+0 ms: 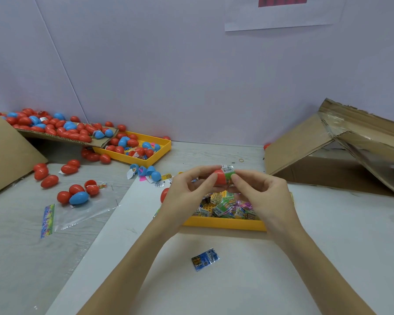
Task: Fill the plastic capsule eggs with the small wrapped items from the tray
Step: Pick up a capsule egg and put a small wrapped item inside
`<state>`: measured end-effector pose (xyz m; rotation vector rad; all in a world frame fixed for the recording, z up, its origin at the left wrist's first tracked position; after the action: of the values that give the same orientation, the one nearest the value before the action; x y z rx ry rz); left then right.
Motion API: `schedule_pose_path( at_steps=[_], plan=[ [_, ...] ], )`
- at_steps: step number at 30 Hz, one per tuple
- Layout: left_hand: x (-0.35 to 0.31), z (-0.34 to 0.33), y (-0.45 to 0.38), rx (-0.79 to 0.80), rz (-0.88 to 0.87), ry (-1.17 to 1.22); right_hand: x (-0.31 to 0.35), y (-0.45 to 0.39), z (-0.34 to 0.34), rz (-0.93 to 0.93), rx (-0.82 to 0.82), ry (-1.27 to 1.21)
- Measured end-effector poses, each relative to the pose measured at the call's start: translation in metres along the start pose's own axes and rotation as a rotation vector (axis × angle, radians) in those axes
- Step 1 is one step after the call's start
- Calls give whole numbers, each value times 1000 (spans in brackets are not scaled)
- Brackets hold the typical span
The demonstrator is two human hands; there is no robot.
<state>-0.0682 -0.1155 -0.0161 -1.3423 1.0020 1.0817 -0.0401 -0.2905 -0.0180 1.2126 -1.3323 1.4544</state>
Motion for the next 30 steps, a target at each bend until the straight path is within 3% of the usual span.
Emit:
schedule_pose_path(
  at_steps=[17, 22, 26, 30],
  plan=[
    [1, 2, -1, -7, -28, -54, 3, 3, -4, -8, 36, -2],
    [0, -1, 1, -82, -130, -45, 2, 6, -9, -79, 54, -59],
    [-1, -3, 1, -90, -188, -127, 2, 7, -11, -229, 111, -262],
    [-2, -4, 2, -99, -274, -225, 7, 8, -14, -565, 302, -651]
  ],
)
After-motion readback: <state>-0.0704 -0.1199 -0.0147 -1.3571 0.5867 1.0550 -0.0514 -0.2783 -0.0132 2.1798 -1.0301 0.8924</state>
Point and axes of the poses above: each hand's wrist, its own y-axis away from the middle knuckle, its own z-axis out of the back of the hand, x = y × z, the point moved 2 cm from there along -y, towards the middle knuckle, and after that the axes turned 2 degrees about y, right-handed, at the moved point
